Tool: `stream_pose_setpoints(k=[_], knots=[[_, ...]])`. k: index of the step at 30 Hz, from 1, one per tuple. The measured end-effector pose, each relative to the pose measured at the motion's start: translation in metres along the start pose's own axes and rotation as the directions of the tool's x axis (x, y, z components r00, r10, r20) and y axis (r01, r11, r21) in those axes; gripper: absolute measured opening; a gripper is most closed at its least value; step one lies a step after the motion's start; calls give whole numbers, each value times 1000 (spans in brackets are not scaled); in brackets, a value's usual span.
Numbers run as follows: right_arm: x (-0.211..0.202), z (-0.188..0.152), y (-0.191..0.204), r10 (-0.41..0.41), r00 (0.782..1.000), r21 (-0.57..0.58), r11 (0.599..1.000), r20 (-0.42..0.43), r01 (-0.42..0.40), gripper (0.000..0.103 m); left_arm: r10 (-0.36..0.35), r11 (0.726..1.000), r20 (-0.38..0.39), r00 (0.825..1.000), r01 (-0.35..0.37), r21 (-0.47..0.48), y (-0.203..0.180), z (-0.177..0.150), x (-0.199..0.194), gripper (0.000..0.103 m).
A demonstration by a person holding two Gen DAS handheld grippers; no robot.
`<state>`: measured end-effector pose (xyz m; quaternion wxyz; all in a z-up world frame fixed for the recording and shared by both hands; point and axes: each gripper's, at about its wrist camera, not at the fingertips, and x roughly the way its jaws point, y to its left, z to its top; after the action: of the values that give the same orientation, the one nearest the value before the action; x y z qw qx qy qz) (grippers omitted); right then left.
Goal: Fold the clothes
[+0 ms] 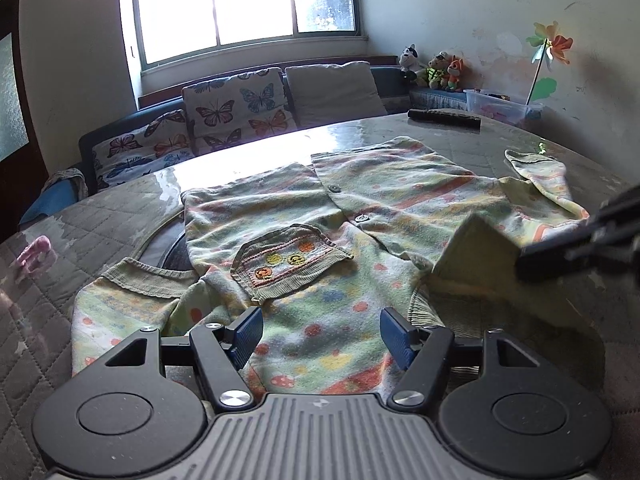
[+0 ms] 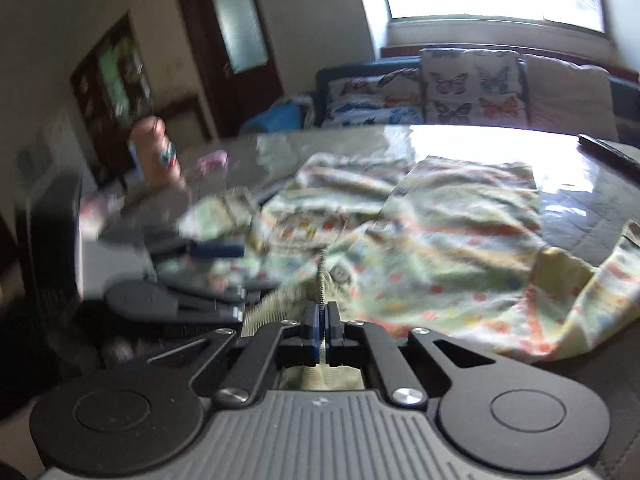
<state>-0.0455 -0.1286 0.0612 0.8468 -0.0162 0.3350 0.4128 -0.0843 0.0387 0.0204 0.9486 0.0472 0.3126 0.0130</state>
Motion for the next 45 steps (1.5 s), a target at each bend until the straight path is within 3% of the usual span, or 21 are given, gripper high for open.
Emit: stream_pose_setpoints(k=[7, 18, 23, 28, 32, 40, 43, 45], knots=[[-9, 12, -17, 29, 998, 110, 993, 49, -35, 2, -27, 999, 8, 1000, 27, 30, -10, 0, 1, 68], [5, 6, 3, 27, 1000, -13, 1000, 2, -27, 2, -19, 995, 30, 999, 16, 94, -24, -2, -2, 68], [22, -3, 12, 66, 994, -58, 996, -92, -72, 8, -21, 994, 38, 999, 17, 106, -21, -5, -7, 68], [9, 8, 7, 124, 991, -18, 992, -43, -124, 9, -34, 996, 41, 999, 30, 82, -11, -7, -15, 69], [13, 18, -1, 46, 999, -18, 999, -9, -46, 10, -40, 998, 66, 997, 37, 42, -4, 0, -25, 69], [48, -10, 15, -42, 992, -193, 981, -115, 19, 11, -73, 997, 119, 990, 71, 18, -10, 24, -27, 69], [37, -14, 10, -27, 994, -153, 988, -105, 10, 14, -90, 996, 111, 990, 89, 15, -21, 30, -13, 69], [27, -13, 1, -31, 996, -110, 994, -88, 21, 22, -92, 996, 82, 992, 92, -2, -26, 31, 0, 69]])
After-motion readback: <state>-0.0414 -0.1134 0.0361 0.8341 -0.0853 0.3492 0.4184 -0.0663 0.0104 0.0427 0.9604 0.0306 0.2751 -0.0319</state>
